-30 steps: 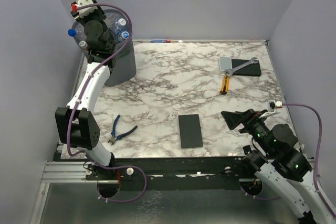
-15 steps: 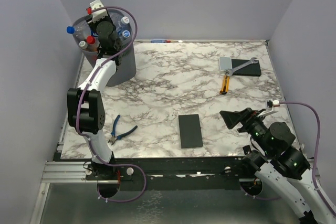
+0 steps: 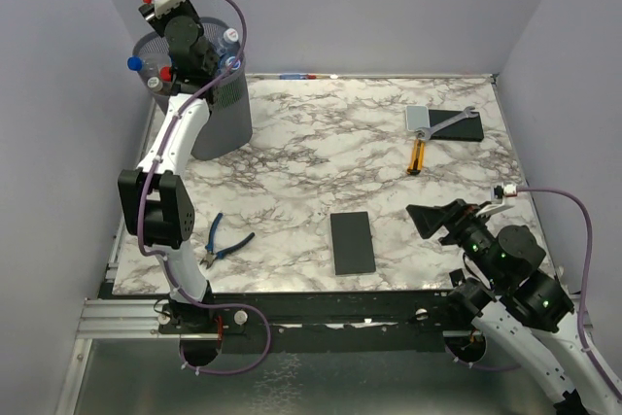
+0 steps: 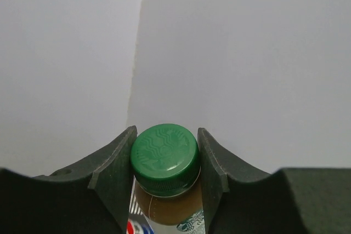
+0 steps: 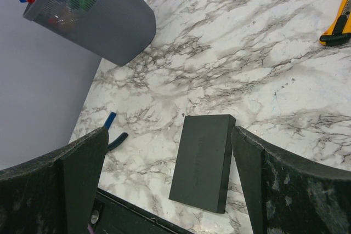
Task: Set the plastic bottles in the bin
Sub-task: Place the plastic bottle in the trash bin, then reset both arms
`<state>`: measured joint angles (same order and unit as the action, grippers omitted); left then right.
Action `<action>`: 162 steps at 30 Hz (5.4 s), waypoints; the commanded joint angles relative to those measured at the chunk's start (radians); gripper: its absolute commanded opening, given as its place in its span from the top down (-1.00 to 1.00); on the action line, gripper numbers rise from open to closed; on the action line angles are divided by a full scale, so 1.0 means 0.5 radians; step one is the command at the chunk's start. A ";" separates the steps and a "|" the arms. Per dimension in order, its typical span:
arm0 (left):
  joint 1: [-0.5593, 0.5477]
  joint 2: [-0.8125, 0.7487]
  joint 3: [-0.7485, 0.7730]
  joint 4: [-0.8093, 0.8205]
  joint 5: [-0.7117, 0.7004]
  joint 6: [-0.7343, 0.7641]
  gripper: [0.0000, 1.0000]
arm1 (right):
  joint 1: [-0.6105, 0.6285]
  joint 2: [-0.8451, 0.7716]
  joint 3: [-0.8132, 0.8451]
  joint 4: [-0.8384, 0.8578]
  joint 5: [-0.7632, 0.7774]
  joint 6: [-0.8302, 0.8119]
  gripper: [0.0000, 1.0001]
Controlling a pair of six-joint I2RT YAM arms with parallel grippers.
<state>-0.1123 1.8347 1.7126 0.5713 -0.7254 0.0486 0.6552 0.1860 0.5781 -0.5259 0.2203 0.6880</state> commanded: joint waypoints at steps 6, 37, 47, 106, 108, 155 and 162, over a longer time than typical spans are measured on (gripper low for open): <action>0.007 0.038 0.081 -0.222 -0.080 0.048 1.00 | 0.010 -0.073 0.004 -0.066 0.024 0.006 -0.93; -0.051 0.049 0.553 -0.536 -0.187 -0.162 -0.98 | 0.010 -0.116 -0.008 -0.051 -0.021 -0.011 -0.94; 0.187 -0.449 0.083 -1.079 -0.306 -0.962 -0.98 | 0.008 -0.171 -0.023 -0.038 -0.027 -0.012 -0.94; -0.897 -1.507 -0.970 -1.040 0.209 -0.487 -0.98 | 0.008 0.142 0.303 -0.128 -0.004 -0.208 -0.99; -1.084 -1.607 -1.121 -1.090 0.108 -0.408 -0.98 | 0.006 0.243 0.371 -0.144 0.068 -0.230 -1.00; -1.611 -2.325 -3.109 -0.234 -0.204 -0.091 -0.98 | -0.817 2.178 -0.554 2.670 1.156 -1.010 -1.00; -1.600 -2.728 -3.210 -0.437 -0.354 0.303 -0.98 | -0.985 2.541 -0.554 3.226 0.757 -1.324 -1.00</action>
<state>-0.9184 0.5758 0.1421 0.3847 -0.8497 0.0795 0.1944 1.3911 0.3000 0.8257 0.7300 0.1341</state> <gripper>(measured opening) 0.990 0.998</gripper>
